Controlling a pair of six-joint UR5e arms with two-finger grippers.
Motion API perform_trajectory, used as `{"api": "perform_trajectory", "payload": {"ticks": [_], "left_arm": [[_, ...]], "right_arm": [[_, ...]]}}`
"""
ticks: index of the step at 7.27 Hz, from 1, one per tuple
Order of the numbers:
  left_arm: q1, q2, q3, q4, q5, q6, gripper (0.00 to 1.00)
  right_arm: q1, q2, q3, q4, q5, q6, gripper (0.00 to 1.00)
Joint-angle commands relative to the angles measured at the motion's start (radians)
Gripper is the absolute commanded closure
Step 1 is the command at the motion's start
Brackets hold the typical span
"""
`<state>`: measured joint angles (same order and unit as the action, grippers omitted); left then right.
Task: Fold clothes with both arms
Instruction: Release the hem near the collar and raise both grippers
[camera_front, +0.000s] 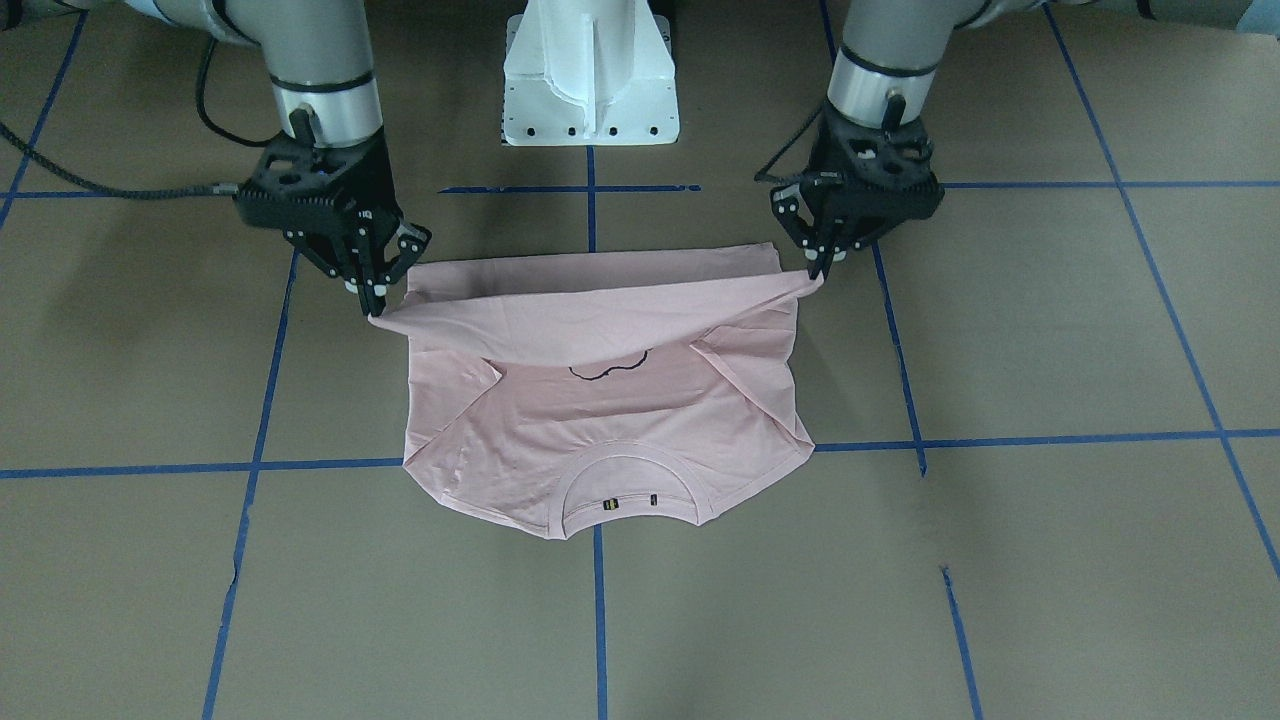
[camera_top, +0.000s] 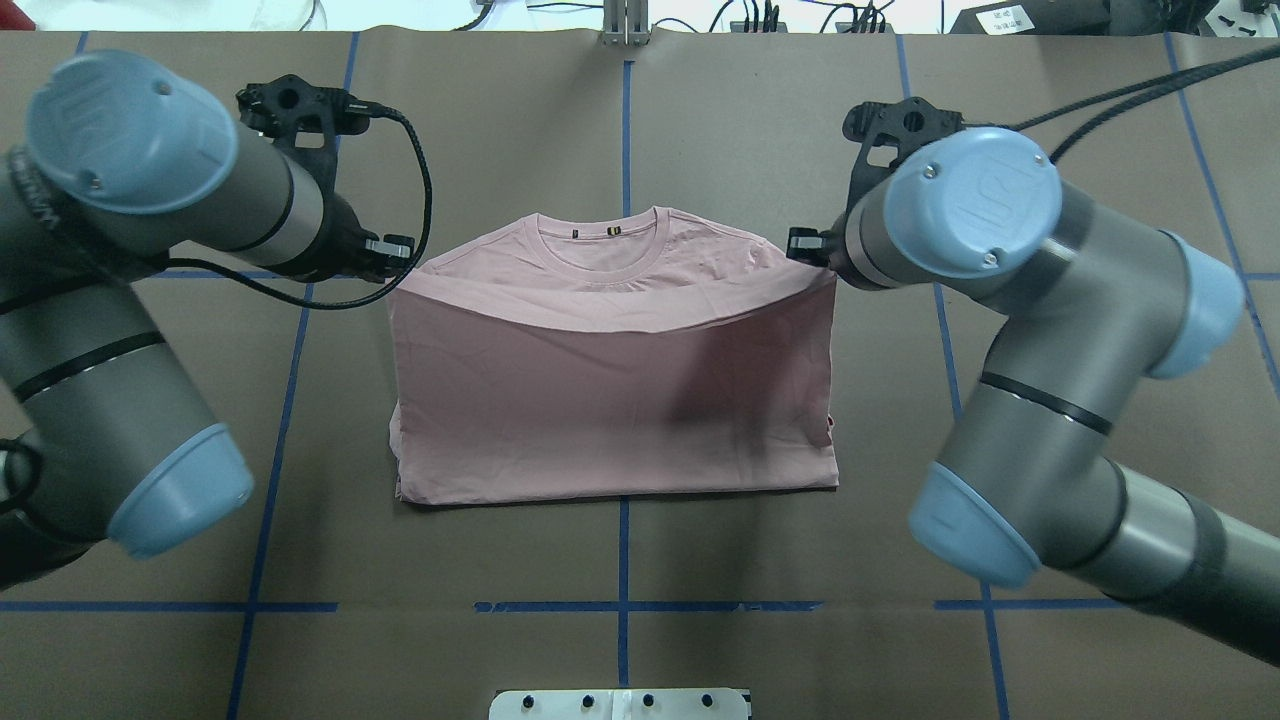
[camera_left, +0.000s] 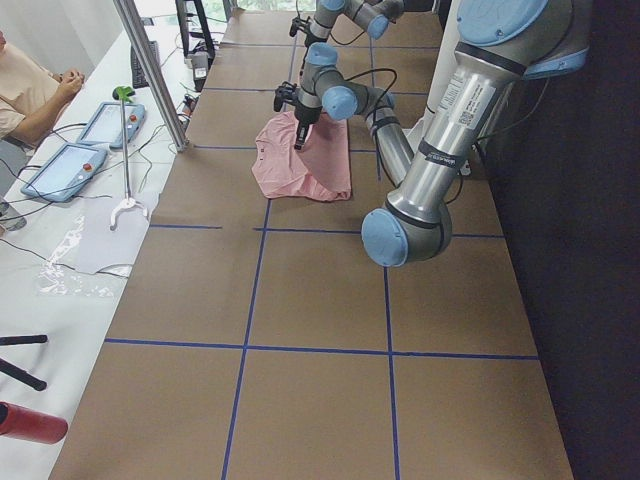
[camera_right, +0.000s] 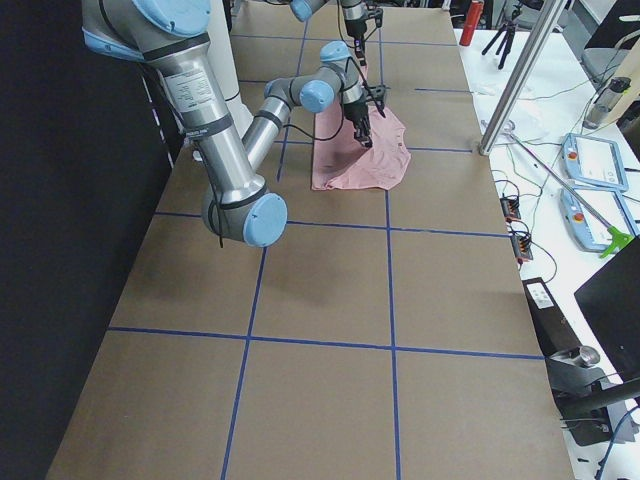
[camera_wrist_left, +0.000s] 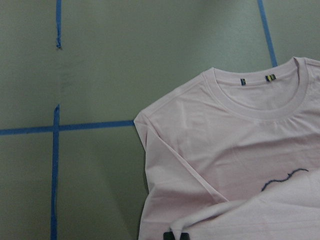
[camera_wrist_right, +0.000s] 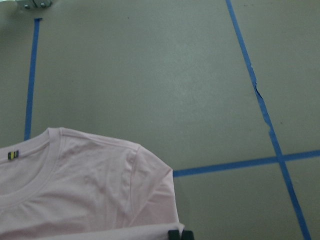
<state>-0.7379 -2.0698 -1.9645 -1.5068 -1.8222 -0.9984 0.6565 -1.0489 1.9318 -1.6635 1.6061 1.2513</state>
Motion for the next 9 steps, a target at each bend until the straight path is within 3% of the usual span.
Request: {"api": "perform_trajectory", "payload": {"ticks": [1, 3, 4, 7, 8, 9], "left_arm": [[-0.029, -0.022, 0.229, -0.209, 0.021, 0.018, 1.00], [-0.029, -0.079, 0.440, -0.364, 0.023, 0.017, 1.00], [-0.028, -0.079, 0.499, -0.424, 0.043, 0.018, 1.00], [-0.015, -0.079, 0.523, -0.432, 0.063, 0.018, 1.00], [-0.017, -0.072, 0.516, -0.435, 0.061, 0.020, 0.35], [-0.018, -0.063, 0.498, -0.469, 0.061, 0.047, 0.00]], "right_arm": [[0.032, 0.090, -0.256, 0.160, -0.002, -0.013, 1.00], [0.034, 0.136, -0.422, 0.267, -0.008, -0.015, 1.00], [0.035, 0.138, -0.460, 0.296, -0.009, -0.021, 1.00], [0.034, 0.138, -0.497, 0.297, -0.009, -0.023, 1.00], [0.034, 0.133, -0.499, 0.300, -0.011, -0.023, 0.08], [0.040, 0.136, -0.496, 0.303, -0.005, -0.032, 0.00]]}}
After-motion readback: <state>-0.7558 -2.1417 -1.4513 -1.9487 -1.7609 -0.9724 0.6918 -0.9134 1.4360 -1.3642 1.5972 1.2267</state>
